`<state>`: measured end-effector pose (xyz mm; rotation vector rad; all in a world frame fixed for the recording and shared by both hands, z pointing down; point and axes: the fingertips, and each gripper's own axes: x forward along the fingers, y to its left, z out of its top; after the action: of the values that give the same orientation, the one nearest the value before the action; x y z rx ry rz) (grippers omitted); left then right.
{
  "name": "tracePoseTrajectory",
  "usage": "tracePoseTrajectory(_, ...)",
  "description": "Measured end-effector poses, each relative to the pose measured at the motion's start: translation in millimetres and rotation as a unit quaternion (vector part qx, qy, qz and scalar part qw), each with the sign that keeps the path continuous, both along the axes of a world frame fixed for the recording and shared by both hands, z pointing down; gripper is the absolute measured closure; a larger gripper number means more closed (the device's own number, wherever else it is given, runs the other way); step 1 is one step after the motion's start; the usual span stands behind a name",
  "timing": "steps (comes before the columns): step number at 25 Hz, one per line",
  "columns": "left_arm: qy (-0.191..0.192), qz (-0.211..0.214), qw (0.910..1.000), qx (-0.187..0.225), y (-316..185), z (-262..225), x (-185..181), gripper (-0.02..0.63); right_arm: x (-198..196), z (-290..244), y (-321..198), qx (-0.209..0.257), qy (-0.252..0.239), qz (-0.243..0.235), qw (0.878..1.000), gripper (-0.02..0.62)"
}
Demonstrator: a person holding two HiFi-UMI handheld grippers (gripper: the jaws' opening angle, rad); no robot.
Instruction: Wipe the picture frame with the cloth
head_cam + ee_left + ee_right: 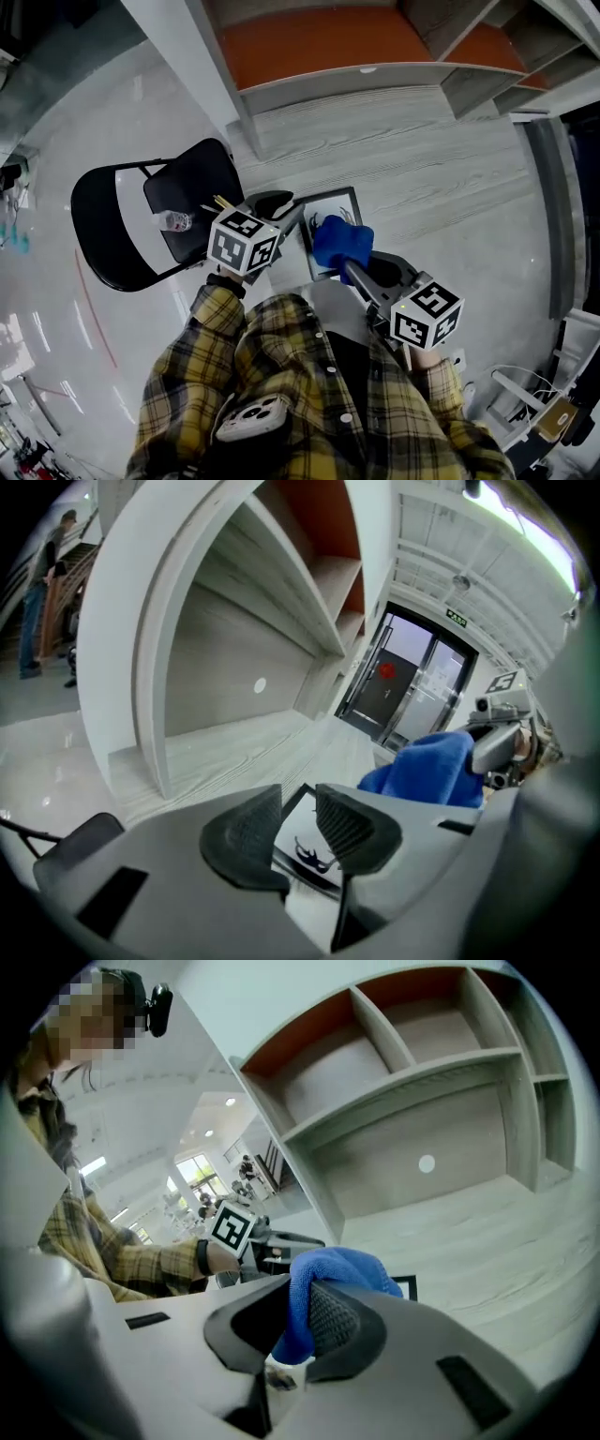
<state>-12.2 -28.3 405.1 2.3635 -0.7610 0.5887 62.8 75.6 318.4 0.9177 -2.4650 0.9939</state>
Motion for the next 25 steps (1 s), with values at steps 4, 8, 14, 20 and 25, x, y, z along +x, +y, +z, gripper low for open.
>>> tracePoseTrajectory(4, 0.038, 0.019, 0.9982, 0.041, 10.0, -53.9, 13.5, 0.536, 6.4, -40.7, -21.4, 0.064, -0.011, 0.014, 0.998, 0.546)
tracePoseTrajectory(8, 0.063, 0.031, 0.9955, 0.064, 25.4, -97.3, 26.4, 0.577, 13.2, -74.2, -35.7, 0.11, -0.016, 0.027, 0.993, 0.546)
tracePoseTrajectory(14, 0.114, 0.028, 0.9889, 0.09, 42.5, -150.7, 37.3, 0.601, 17.5, -110.2, -49.4, 0.157, -0.036, 0.036, 0.986, 0.546)
tracePoseTrajectory(20, 0.149, 0.037, 0.9844, 0.086, 46.1, -171.1, 49.4, 0.601, 21.4, -123.6, -55.7, 0.174, -0.044, 0.035, 0.983, 0.546)
tracePoseTrajectory(25, 0.147, 0.038, 0.9849, 0.084, 41.9, -173.2, 47.2, 0.601, 26.2, -127.1, -57.0, 0.177, -0.042, 0.037, 0.983, 0.546)
